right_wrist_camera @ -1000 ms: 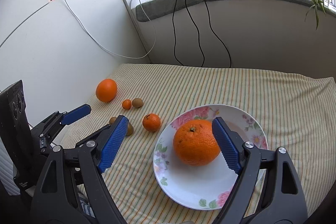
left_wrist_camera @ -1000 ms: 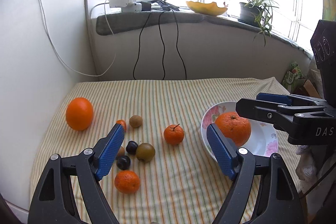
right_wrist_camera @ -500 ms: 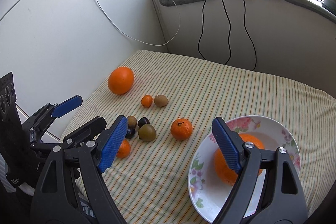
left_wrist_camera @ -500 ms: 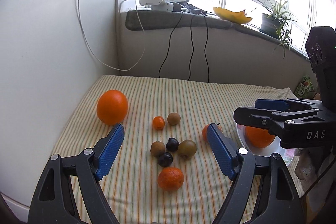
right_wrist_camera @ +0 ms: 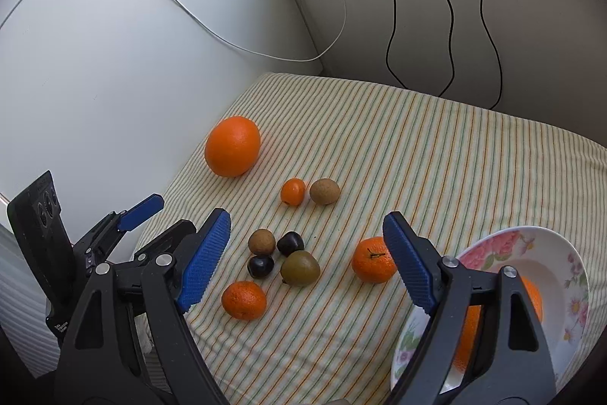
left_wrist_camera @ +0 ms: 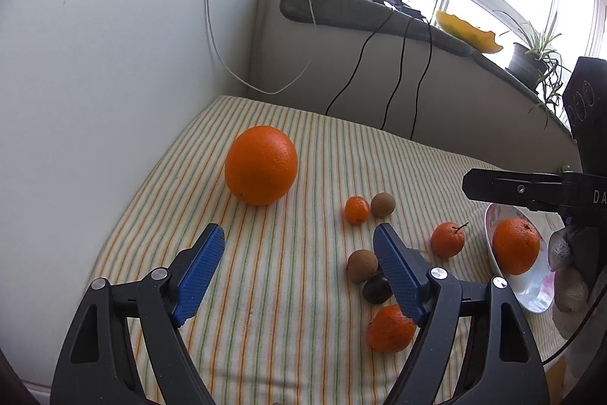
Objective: Organize fruits
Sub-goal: 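Move the right gripper to the second large orange and close around it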
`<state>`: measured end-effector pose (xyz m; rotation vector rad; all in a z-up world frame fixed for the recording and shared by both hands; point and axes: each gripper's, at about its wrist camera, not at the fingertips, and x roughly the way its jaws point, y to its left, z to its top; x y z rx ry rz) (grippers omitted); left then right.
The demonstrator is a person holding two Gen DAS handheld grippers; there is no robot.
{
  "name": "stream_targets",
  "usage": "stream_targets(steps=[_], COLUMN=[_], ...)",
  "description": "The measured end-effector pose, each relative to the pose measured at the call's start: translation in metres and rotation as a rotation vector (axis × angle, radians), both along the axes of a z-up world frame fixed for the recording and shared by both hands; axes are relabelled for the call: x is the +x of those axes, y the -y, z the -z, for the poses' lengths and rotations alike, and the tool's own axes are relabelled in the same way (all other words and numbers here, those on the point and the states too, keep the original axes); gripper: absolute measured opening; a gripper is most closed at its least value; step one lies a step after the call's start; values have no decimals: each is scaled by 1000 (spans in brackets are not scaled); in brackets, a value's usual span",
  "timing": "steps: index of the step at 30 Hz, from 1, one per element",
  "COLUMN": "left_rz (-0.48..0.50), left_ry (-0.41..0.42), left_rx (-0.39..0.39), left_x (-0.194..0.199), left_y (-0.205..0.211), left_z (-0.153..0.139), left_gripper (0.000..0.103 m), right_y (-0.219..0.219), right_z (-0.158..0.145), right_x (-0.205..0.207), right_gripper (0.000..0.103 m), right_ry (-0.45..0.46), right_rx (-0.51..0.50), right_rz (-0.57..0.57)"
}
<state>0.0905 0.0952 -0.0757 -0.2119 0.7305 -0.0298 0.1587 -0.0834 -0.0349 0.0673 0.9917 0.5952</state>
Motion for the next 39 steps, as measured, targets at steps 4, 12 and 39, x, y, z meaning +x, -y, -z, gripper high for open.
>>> stream_targets(steps=[4, 12, 39], left_rz=[-6, 5, 34], left_ry=[-16, -29, -88], left_rx=[-26, -120, -223], left_x=[14, 37, 73], left_y=[-15, -32, -56], left_z=[8, 19, 37], left_gripper=[81, 81, 65], right_y=[-17, -56, -124], right_z=[4, 13, 68], right_x=[14, 43, 100], right_gripper=[85, 85, 71], right_ry=[-40, -115, -349], right_rx=[22, 52, 162], right_rz=[-18, -52, -46])
